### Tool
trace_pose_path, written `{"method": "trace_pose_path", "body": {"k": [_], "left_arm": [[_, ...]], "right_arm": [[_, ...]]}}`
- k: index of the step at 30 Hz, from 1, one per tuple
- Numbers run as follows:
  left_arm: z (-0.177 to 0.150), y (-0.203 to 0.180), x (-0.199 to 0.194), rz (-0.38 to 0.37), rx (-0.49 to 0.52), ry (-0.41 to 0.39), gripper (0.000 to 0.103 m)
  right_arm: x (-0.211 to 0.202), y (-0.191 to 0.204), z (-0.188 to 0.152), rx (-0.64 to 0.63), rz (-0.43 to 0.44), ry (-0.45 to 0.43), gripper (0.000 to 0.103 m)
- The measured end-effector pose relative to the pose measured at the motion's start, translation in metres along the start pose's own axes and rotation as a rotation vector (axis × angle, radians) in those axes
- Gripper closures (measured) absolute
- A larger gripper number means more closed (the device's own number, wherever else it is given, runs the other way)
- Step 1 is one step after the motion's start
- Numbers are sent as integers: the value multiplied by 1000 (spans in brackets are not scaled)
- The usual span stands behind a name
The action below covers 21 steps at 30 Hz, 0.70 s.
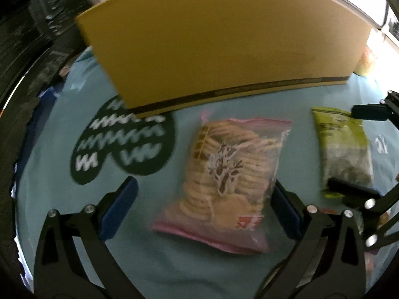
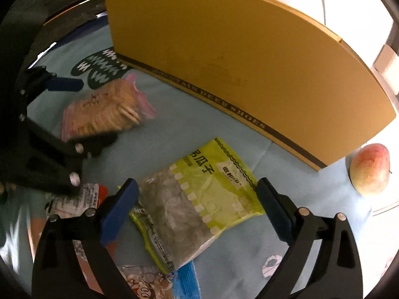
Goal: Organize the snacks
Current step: 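Move left tool to pink rice cracker bag while right tool reaches green seed bag, then grasp pink rice cracker bag with left tool while right tool grasps green seed bag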
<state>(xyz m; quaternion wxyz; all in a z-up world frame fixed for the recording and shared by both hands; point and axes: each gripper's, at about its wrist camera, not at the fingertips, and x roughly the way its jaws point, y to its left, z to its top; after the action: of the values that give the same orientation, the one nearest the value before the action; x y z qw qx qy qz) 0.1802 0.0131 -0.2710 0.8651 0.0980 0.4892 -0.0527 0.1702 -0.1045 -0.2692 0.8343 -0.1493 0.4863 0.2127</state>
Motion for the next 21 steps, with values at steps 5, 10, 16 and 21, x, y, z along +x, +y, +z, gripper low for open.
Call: {"method": "trace_pose_path", "body": {"k": [5,10,16,21], "left_arm": [[2,0,0,9,-5,0,2],[-4,1,-7,-51,10,-14,33],[-1,-5,-9,-76,16,0,29],[1,9,3,-47,-1,33,2]], "right_arm": [[2,-5,7,50,40,51,13],[-7,-16,19,88,81,56,51],[-16,-24,14,122,125,53,51],[-26,-7,21,-56,-24,-7,13]]}}
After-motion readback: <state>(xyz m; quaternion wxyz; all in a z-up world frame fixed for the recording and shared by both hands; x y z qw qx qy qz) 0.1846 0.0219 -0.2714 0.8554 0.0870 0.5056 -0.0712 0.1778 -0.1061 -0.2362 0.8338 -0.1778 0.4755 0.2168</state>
